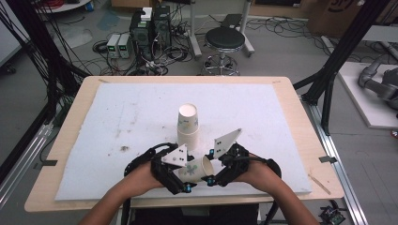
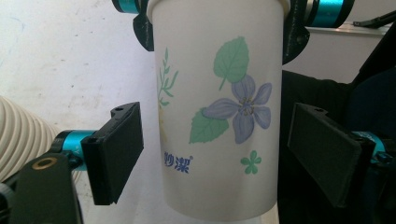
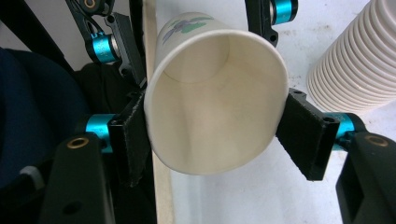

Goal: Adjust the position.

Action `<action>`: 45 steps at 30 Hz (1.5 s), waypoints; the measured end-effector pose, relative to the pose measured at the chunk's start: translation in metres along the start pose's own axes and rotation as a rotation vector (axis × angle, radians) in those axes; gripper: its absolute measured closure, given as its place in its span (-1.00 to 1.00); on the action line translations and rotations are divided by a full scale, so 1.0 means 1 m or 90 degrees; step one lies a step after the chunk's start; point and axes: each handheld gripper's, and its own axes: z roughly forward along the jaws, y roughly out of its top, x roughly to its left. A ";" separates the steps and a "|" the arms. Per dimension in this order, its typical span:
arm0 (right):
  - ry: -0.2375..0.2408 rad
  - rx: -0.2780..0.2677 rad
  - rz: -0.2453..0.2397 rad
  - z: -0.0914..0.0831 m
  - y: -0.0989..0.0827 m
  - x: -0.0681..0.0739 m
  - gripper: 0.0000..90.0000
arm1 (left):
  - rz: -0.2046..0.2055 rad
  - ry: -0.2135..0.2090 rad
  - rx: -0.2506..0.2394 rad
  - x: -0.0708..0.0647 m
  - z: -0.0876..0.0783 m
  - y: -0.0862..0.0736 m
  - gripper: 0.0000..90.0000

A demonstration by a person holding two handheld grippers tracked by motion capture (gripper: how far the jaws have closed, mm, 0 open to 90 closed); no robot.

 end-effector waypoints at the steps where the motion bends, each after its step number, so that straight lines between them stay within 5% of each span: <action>1: -0.001 0.004 -0.004 0.000 0.001 0.000 -0.29 | 0.001 -0.001 0.003 0.000 0.001 0.000 -0.59; 17: -0.008 0.052 -0.024 0.005 0.008 0.001 -0.29 | 0.003 -0.018 0.040 0.000 0.011 0.006 -0.48; 24: -0.003 0.060 -0.030 0.008 0.008 0.002 -0.29 | -0.005 -0.024 0.044 0.001 0.013 0.006 -0.24; 33: 0.000 0.057 -0.029 0.009 0.007 0.002 -0.32 | -0.014 -0.027 0.031 0.001 0.014 0.003 -0.23; 39: 0.009 -0.005 0.013 0.003 0.006 -0.001 -0.53 | -0.032 -0.024 -0.002 0.003 0.012 -0.004 -0.27; 45: 0.006 -0.087 0.050 -0.012 0.000 -0.006 -0.53 | -0.060 -0.017 -0.039 0.005 0.008 -0.015 -0.28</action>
